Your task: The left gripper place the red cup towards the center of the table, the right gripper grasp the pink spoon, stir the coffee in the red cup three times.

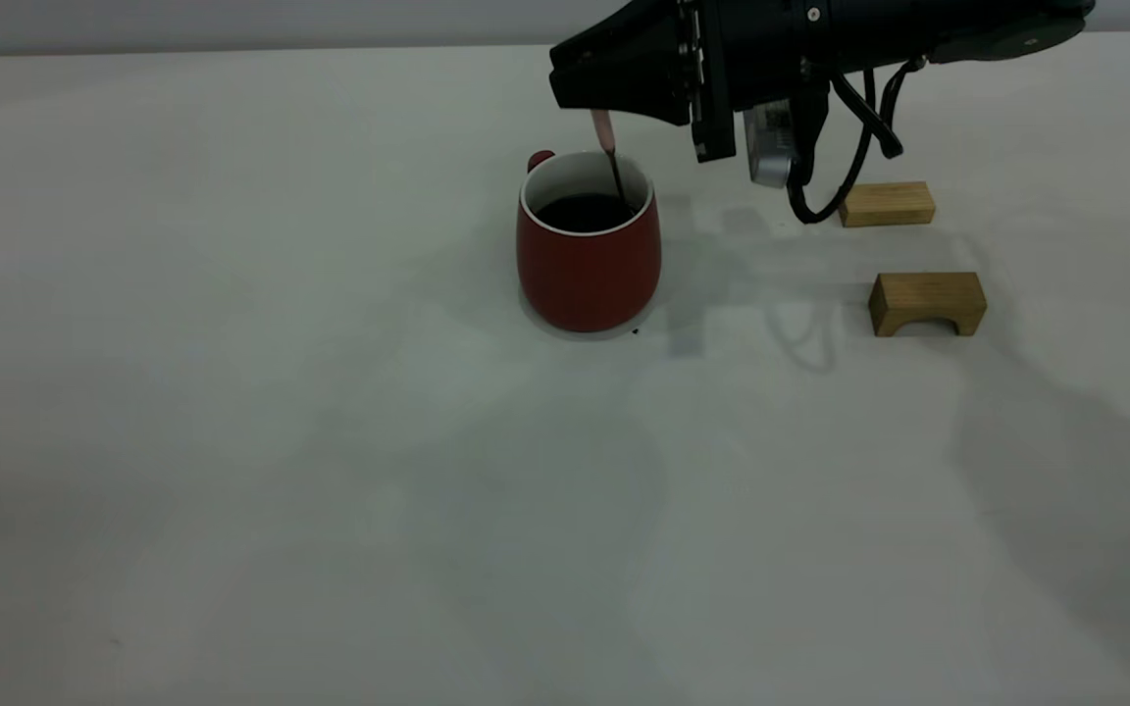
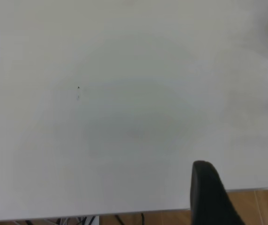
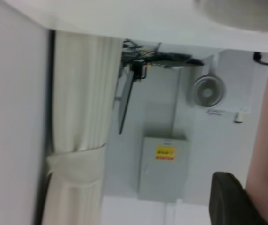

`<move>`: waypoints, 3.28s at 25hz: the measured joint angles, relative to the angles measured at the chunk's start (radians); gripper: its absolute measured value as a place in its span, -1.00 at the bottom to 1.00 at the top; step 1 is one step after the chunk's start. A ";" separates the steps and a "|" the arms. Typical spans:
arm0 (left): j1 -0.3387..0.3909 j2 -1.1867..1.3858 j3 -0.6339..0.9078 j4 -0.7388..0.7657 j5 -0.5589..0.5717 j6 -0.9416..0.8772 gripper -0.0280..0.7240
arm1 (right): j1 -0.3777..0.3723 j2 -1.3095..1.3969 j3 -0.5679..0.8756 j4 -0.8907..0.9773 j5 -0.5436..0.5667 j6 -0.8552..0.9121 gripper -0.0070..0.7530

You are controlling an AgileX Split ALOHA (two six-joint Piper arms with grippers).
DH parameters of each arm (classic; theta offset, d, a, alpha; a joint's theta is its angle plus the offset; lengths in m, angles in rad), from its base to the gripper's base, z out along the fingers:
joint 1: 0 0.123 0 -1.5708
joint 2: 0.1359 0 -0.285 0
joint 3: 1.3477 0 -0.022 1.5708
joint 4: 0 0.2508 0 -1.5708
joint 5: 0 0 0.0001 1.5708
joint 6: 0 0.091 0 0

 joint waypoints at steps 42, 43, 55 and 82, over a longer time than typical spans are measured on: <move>0.000 0.000 0.000 0.000 0.000 0.001 0.20 | 0.000 -1.365 0.247 -1.895 0.095 -0.361 -0.57; 0.000 0.000 0.000 0.000 0.000 0.001 0.20 | 0.000 -1.409 0.271 -1.882 0.095 -0.361 -0.57; 0.000 0.000 0.000 0.000 0.000 0.000 0.20 | -0.114 -2.010 0.648 -1.827 0.095 -0.366 -0.55; 0.000 0.000 0.000 0.000 0.000 0.001 0.20 | -0.117 -2.545 1.116 -1.704 -0.006 -0.411 -0.44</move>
